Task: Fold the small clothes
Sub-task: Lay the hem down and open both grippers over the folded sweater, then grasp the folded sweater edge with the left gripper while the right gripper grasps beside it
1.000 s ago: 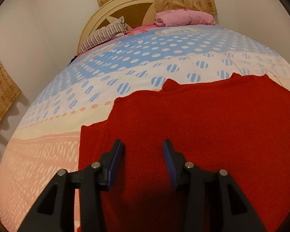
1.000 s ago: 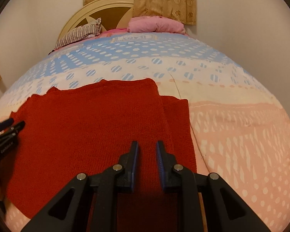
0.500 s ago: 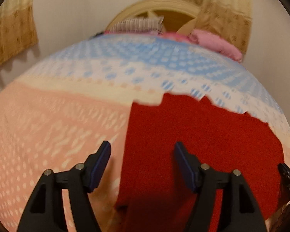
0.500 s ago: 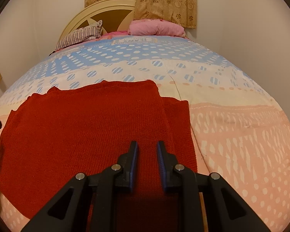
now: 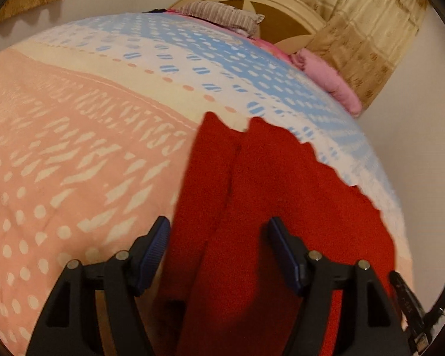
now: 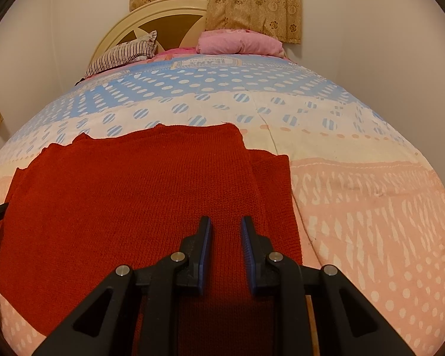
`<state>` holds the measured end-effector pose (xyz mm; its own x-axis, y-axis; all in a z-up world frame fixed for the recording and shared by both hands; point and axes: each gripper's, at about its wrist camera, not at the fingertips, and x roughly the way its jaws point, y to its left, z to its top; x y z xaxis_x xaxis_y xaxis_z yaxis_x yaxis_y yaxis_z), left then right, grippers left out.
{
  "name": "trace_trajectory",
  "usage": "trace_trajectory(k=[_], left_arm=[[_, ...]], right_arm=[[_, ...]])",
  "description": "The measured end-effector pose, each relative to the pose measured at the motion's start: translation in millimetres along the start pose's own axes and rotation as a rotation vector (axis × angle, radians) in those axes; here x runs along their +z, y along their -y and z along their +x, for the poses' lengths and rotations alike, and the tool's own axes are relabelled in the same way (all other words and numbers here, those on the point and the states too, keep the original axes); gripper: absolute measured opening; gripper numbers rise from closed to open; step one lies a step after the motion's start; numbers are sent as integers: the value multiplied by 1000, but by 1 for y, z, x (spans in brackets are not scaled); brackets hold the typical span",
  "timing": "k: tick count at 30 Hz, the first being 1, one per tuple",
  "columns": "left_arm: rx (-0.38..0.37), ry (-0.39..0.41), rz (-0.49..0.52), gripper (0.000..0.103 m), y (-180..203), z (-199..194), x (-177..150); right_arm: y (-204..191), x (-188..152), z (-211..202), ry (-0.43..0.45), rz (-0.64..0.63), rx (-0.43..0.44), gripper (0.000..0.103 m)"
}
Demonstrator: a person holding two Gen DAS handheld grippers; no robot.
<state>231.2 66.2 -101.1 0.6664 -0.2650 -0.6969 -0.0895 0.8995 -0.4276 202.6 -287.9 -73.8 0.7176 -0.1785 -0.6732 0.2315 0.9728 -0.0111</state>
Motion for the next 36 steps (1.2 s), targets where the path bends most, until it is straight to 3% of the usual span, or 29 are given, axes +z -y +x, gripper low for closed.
trace_trajectory(k=[4,11,15,20,31,36], left_arm=[[-8,5,15,71,3,0,-4],[2,-2,30,71,6,-2,0],[30,4,69,71,9,-1,-3],[46,13,81,72,10,0,-4],[46,14,118,74,20,-7,-3],[44,-16,81,85,19,8,-3]], right_arm=[[-15,9,-22,45,7,73,21],[-96,12,-21,14,-158,223,21],[-112,-3,3,-49,-178,203,21],[-104,-4,5,-46,-134,240,21],[-112,-9,3,-19,-172,203,21],[-112,-9,2,-17,-173,201,21]])
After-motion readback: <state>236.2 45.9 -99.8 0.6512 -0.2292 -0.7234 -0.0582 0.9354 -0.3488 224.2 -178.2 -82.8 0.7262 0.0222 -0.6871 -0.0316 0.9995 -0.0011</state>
